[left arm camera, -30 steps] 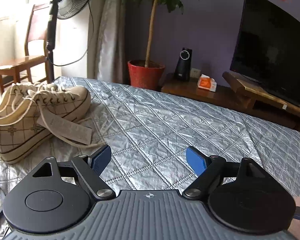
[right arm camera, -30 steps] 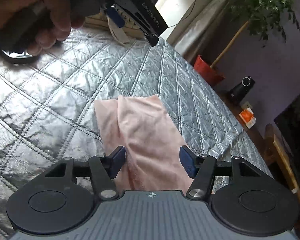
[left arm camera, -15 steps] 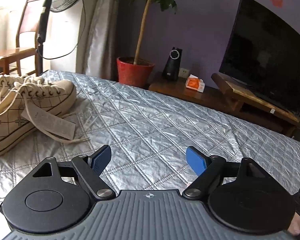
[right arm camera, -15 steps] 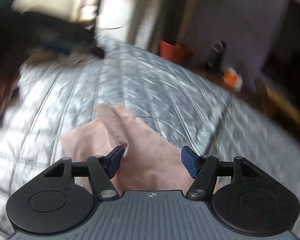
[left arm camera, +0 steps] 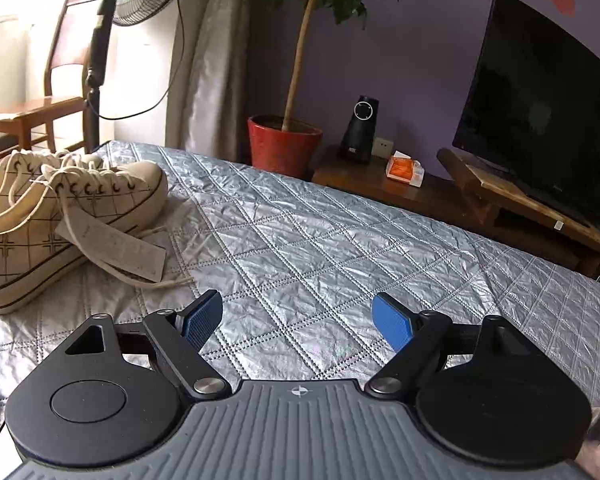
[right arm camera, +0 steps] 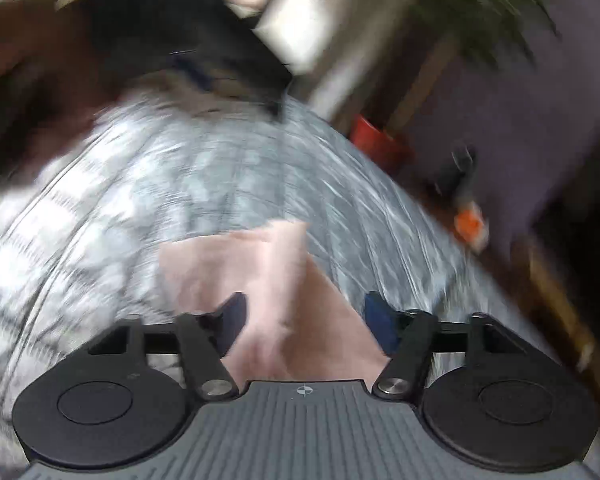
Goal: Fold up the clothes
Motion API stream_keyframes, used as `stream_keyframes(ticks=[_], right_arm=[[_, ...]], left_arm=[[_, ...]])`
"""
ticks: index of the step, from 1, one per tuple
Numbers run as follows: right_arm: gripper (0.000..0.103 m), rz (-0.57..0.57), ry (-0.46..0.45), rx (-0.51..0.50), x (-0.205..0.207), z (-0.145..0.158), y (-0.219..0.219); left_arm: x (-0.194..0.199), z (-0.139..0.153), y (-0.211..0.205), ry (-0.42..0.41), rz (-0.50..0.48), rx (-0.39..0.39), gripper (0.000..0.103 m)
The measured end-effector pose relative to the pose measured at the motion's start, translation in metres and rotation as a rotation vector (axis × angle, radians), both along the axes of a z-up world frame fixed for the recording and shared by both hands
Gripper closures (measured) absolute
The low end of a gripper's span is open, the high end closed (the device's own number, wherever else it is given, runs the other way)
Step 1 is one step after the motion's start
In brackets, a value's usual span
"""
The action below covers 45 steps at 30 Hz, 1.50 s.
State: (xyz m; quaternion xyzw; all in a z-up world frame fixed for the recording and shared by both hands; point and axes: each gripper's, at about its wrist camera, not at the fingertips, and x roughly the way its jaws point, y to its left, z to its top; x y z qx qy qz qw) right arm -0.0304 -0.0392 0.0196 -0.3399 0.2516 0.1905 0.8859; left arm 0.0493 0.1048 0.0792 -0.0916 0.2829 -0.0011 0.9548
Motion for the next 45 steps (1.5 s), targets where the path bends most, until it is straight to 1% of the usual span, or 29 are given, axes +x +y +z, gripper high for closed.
stream_keyframes(ticks=[1,4,9,11,16,17,18,20,21,22,23,24,27,30,33,34,35,36,37,38,39,40,42,44,45], right_arm=[[0.066,0.013,-0.007,-0.024,-0.001,-0.003,0.004],[0.066,0.028,-0.027,-0.077,0.001,-0.009,0.012],[0.064,0.054,-0.116,-0.176,0.001,-0.018,0.023],[0.064,0.047,-0.132,-0.192,0.006,-0.018,0.024],[0.064,0.020,-0.129,-0.219,0.022,-0.024,0.023],[0.065,0.018,-0.129,-0.210,0.023,-0.023,0.022],[0.070,0.016,-0.128,-0.198,0.023,-0.022,0.021],[0.072,0.001,-0.124,-0.170,0.026,-0.019,0.020],[0.080,-0.007,-0.122,-0.155,0.027,-0.018,0.019],[0.084,-0.011,-0.113,-0.139,0.029,-0.018,0.018],[0.084,-0.011,-0.105,-0.127,0.029,-0.018,0.017],[0.087,-0.012,-0.087,-0.112,0.032,-0.018,0.016],[0.088,-0.035,-0.032,-0.018,0.038,-0.011,0.011],[0.089,-0.097,0.030,0.181,0.042,0.007,-0.004],[0.089,-0.144,0.066,0.342,0.044,0.023,-0.018],[0.089,-0.156,0.093,0.411,0.046,0.028,-0.024],[0.089,-0.163,0.134,0.518,0.049,0.033,-0.033],[0.090,-0.179,0.155,0.586,0.051,0.037,-0.039],[0.090,-0.196,0.152,0.595,0.051,0.039,-0.042],[0.089,-0.199,0.127,0.541,0.049,0.039,-0.039],[0.085,-0.201,0.100,0.477,0.047,0.039,-0.035],[0.084,-0.185,0.084,0.385,0.046,0.036,-0.027],[0.082,-0.116,0.070,0.261,0.037,0.029,-0.013],[0.079,-0.089,0.097,0.222,0.031,0.021,-0.005],[0.074,-0.093,0.102,0.200,0.030,0.017,-0.003]], left_arm=[[0.000,0.000,0.000,0.000,-0.004,-0.002,0.017],[0.000,0.000,-0.002,-0.001,-0.019,0.002,0.017],[0.001,0.000,-0.001,0.000,-0.020,-0.011,0.017],[0.001,0.000,-0.001,0.001,-0.021,-0.013,0.017],[0.001,0.000,0.000,0.004,-0.021,-0.022,0.017],[0.001,0.000,0.000,0.004,-0.022,-0.024,0.017],[0.001,0.000,0.000,0.005,-0.023,-0.026,0.017],[0.002,0.000,0.000,0.008,-0.027,-0.028,0.016],[0.002,-0.001,-0.001,0.010,-0.029,-0.028,0.016],[0.003,-0.001,-0.001,0.012,-0.031,-0.029,0.016],[0.003,-0.001,-0.001,0.013,-0.033,-0.029,0.016],[0.003,-0.001,-0.002,0.013,-0.035,-0.029,0.016],[0.003,-0.001,-0.002,0.014,-0.033,-0.031,0.016],[0.003,-0.001,-0.001,0.016,-0.028,-0.033,0.016],[0.004,-0.001,-0.001,0.018,-0.029,-0.035,0.016],[0.004,-0.002,-0.001,0.019,-0.031,-0.034,0.016],[0.004,-0.002,-0.002,0.020,-0.033,-0.034,0.016],[0.004,-0.002,-0.002,0.020,-0.035,-0.035,0.016],[0.004,-0.002,-0.002,0.020,-0.035,-0.035,0.016],[0.004,-0.002,-0.002,0.021,-0.033,-0.035,0.016],[0.004,-0.002,-0.001,0.022,-0.031,-0.036,0.016],[0.004,-0.002,-0.001,0.023,-0.030,-0.036,0.016],[0.006,-0.003,-0.001,0.032,-0.032,-0.037,0.016],[0.007,-0.005,-0.001,0.043,-0.041,-0.036,0.016],[0.007,-0.005,-0.002,0.047,-0.048,-0.034,0.016]])
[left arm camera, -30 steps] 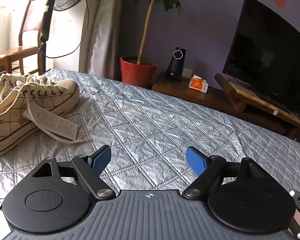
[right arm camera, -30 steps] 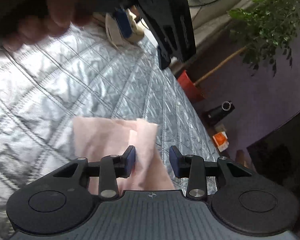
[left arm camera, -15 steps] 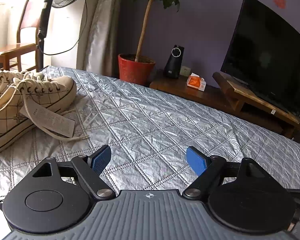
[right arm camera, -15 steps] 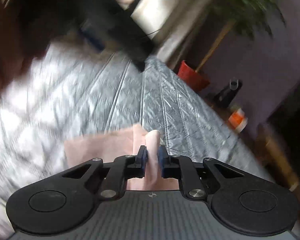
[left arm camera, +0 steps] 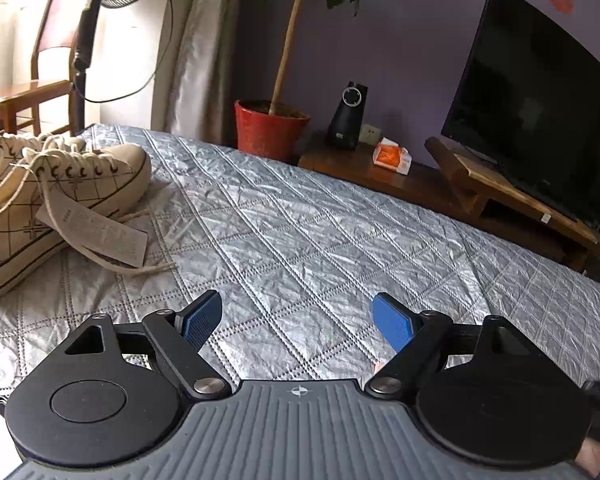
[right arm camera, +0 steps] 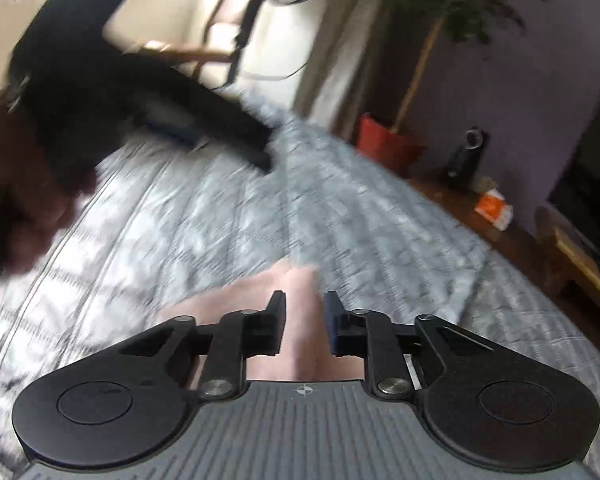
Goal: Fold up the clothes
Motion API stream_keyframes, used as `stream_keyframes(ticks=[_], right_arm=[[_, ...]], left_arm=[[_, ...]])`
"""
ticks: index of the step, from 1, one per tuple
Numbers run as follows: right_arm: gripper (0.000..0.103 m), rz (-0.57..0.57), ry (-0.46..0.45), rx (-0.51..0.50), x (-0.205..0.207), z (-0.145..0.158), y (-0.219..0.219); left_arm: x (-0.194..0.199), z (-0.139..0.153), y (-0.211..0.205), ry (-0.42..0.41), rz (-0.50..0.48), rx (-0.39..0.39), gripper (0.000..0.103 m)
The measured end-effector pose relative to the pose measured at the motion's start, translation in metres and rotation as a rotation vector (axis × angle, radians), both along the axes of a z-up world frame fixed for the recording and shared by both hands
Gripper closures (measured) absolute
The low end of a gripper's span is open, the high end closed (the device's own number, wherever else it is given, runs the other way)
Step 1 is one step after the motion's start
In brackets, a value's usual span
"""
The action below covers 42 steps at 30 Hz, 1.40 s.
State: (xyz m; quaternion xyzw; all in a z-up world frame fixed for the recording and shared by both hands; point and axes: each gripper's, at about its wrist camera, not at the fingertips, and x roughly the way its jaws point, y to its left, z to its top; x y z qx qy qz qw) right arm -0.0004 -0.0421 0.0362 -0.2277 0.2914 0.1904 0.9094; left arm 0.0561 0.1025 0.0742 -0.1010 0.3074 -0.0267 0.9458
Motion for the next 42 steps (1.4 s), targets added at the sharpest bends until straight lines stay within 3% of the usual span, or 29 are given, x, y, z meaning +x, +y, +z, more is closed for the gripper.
stream_keyframes(ticks=[1,3,5,6,10,16,20,23,24,26,28,29,32,34,35,40,42], right_arm=[[0.067,-0.005,0.005,-0.023,-0.001,-0.005,0.002],[0.064,-0.013,0.027,-0.032,0.000,-0.011,0.003],[0.078,-0.015,0.039,0.017,0.000,-0.010,-0.001],[0.097,-0.021,0.047,0.057,0.001,-0.009,-0.005],[0.097,-0.055,0.081,0.210,0.002,-0.002,-0.021],[0.097,-0.165,0.253,0.610,0.012,-0.005,-0.063],[0.096,-0.236,0.308,0.789,0.016,-0.010,-0.087],[0.084,-0.272,0.397,0.867,0.024,-0.021,-0.098],[0.073,-0.261,0.385,0.817,0.023,-0.021,-0.095],[0.072,-0.218,0.366,0.745,0.021,-0.021,-0.087],[0.058,-0.173,0.406,0.849,0.020,-0.027,-0.091],[0.056,-0.151,0.430,0.906,0.021,-0.030,-0.094],[0.045,-0.105,0.396,0.948,0.021,-0.027,-0.100],[0.027,-0.088,0.350,0.905,0.019,-0.021,-0.098],[0.023,-0.095,0.322,0.883,0.018,-0.018,-0.098],[0.018,-0.207,0.228,0.748,0.019,-0.010,-0.101],[0.015,-0.246,0.226,0.702,0.025,-0.008,-0.102]], left_arm=[[0.000,0.000,-0.001,0.003,-0.007,0.002,0.016],[0.000,-0.001,-0.002,0.009,-0.020,0.004,0.016],[0.000,-0.002,-0.002,0.014,-0.023,0.001,0.016],[0.000,-0.003,-0.002,0.017,-0.021,-0.001,0.016],[0.001,-0.004,0.002,0.029,-0.008,-0.021,0.016],[0.002,-0.006,0.001,0.041,-0.009,-0.030,0.016],[0.004,-0.008,0.000,0.070,-0.013,0.007,0.016],[0.003,-0.009,0.000,0.072,-0.011,0.037,0.016],[0.003,-0.009,0.001,0.073,-0.012,0.037,0.016],[0.004,-0.010,0.001,0.075,-0.013,0.039,0.016],[0.004,-0.010,0.000,0.075,-0.014,0.047,0.016],[0.004,-0.010,0.000,0.075,-0.013,0.048,0.016],[0.005,-0.011,0.000,0.078,-0.015,0.053,0.016],[0.005,-0.013,0.000,0.085,-0.017,0.058,0.016],[0.005,-0.013,0.000,0.087,-0.017,0.063,0.016],[0.005,-0.013,0.005,0.080,0.026,0.072,0.016],[0.005,-0.013,0.013,0.081,0.069,0.042,0.016]])
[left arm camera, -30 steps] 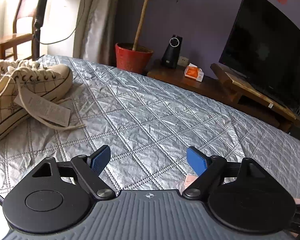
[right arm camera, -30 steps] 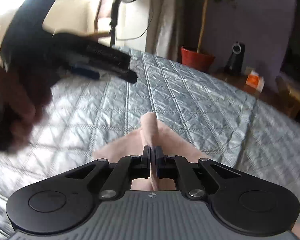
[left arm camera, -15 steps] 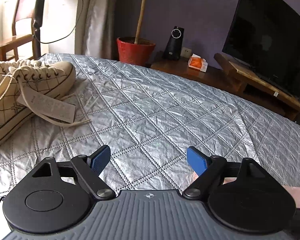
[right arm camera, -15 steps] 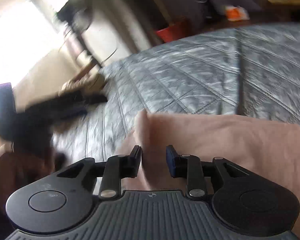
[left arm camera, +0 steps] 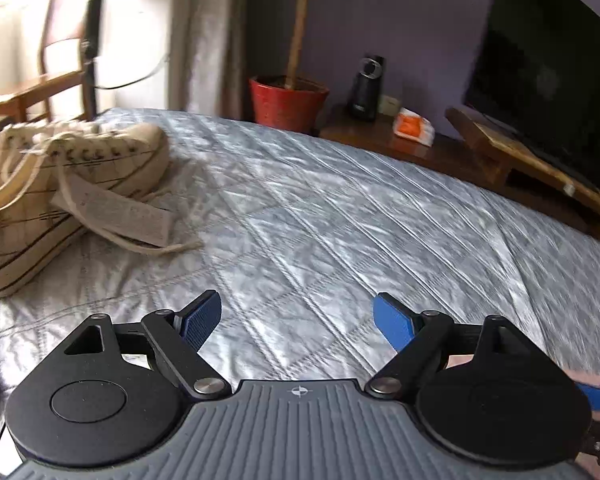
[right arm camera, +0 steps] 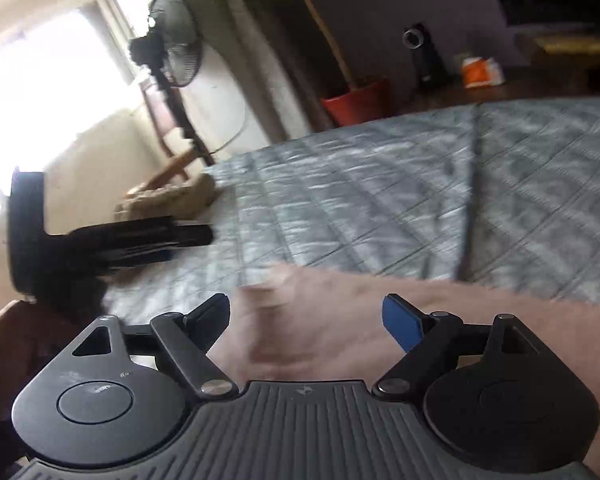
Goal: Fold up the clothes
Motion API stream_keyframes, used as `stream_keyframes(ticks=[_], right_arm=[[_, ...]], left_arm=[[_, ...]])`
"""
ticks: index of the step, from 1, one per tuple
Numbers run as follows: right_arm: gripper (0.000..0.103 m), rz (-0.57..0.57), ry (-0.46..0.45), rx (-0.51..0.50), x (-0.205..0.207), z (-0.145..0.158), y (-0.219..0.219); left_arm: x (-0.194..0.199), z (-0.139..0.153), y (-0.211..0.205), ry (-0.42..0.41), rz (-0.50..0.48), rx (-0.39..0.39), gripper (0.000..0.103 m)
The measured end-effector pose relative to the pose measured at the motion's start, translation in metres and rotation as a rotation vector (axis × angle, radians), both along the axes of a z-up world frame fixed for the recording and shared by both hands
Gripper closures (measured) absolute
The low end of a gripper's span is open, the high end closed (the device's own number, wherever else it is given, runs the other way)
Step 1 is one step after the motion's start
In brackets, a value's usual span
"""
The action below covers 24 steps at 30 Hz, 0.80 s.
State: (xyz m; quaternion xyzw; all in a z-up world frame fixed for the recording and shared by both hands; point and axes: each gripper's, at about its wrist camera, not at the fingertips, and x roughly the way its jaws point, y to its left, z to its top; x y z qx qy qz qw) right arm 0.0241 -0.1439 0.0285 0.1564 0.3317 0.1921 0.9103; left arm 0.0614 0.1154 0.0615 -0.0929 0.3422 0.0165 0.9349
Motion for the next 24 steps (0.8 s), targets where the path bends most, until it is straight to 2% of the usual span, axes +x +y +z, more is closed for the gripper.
stream_keyframes(ticks=[4,6,7,9,11,15,19,20,22,23,24], right_arm=[[0.013,0.022,0.026,-0.131,0.011,0.006,0.013],[0.006,0.034,0.040,-0.197,0.016,0.009,0.020],[0.004,0.058,0.072,-0.261,0.023,0.006,0.028],[0.006,0.048,0.083,-0.395,0.027,-0.005,0.036],[0.005,0.021,0.075,-0.422,0.023,-0.015,0.034],[0.006,-0.046,0.044,-0.339,0.018,-0.011,0.019],[0.004,-0.041,0.045,-0.146,0.024,0.004,0.005],[0.002,-0.028,0.048,-0.063,0.026,0.005,0.001],[0.000,-0.005,0.099,0.202,0.030,-0.001,-0.015],[0.000,-0.022,0.125,0.283,0.032,-0.004,-0.022],[0.000,-0.054,0.138,0.317,0.033,-0.005,-0.029]], left_arm=[[0.001,-0.002,0.007,0.021,0.029,-0.045,0.016],[0.000,-0.001,0.007,0.025,0.025,-0.047,0.016],[-0.001,-0.001,0.007,0.026,0.019,-0.053,0.016],[-0.002,-0.002,0.008,0.035,0.004,-0.077,0.016],[-0.002,-0.004,0.012,0.051,-0.007,-0.120,0.016],[-0.003,-0.011,0.027,0.090,-0.008,-0.252,0.015],[-0.001,-0.023,0.042,0.182,0.028,-0.407,0.014],[-0.002,-0.024,0.046,0.186,0.032,-0.439,0.013],[-0.003,-0.025,0.052,0.223,0.036,-0.520,0.013],[-0.005,-0.023,0.055,0.228,0.052,-0.543,0.013],[-0.009,-0.019,0.055,0.209,0.060,-0.544,0.013]])
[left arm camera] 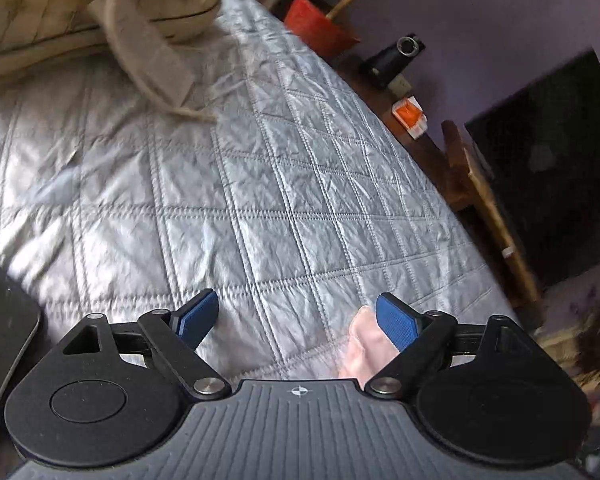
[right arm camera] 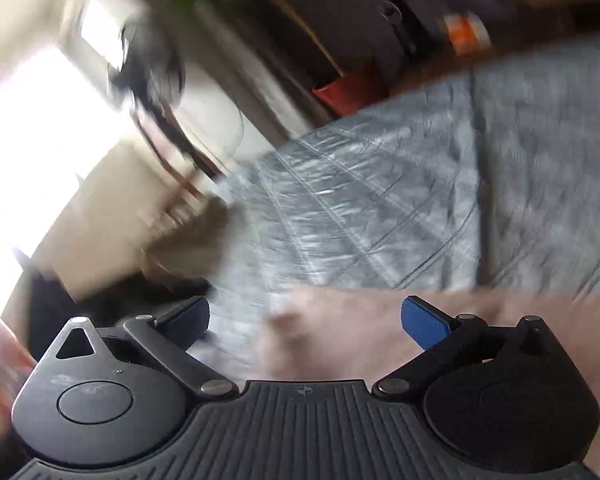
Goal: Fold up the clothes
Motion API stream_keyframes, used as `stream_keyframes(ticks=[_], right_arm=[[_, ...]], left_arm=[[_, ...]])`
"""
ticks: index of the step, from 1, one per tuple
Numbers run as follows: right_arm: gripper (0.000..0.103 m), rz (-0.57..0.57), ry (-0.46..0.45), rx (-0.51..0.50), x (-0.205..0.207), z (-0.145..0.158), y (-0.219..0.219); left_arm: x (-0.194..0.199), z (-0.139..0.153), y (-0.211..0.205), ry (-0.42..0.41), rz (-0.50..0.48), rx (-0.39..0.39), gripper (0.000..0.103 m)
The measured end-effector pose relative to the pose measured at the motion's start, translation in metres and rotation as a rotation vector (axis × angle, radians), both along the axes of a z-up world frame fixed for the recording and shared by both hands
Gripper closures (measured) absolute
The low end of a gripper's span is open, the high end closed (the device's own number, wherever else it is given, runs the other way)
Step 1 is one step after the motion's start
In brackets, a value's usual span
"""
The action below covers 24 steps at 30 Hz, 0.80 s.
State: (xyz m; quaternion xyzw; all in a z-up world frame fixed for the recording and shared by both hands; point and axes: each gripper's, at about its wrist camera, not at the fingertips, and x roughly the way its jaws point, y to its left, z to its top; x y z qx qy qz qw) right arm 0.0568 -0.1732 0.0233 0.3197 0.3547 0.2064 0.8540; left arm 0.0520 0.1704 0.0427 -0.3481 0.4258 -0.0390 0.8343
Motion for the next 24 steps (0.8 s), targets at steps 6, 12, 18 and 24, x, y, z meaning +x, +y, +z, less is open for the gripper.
stream_keyframes(ticks=[6,12,18,24], right_arm=[[0.000,-0.025,0.014,0.019,-0.001,-0.002,-0.018],[0.000,0.020,0.035,-0.084,-0.007,0.000,-0.013],[0.000,-0.037,0.118,-0.027,-0.013,-0.012,-0.039],[0.000,-0.042,0.121,-0.003,-0.014,-0.016,-0.047]], left_arm=[[-0.013,0.014,-0.028,-0.040,-0.126,-0.022,0.013],[-0.018,0.009,-0.055,-0.048,-0.189,-0.078,0.013],[-0.016,-0.012,-0.051,0.010,-0.144,-0.325,0.013],[-0.011,-0.026,-0.053,0.066,-0.114,-0.412,0.013]])
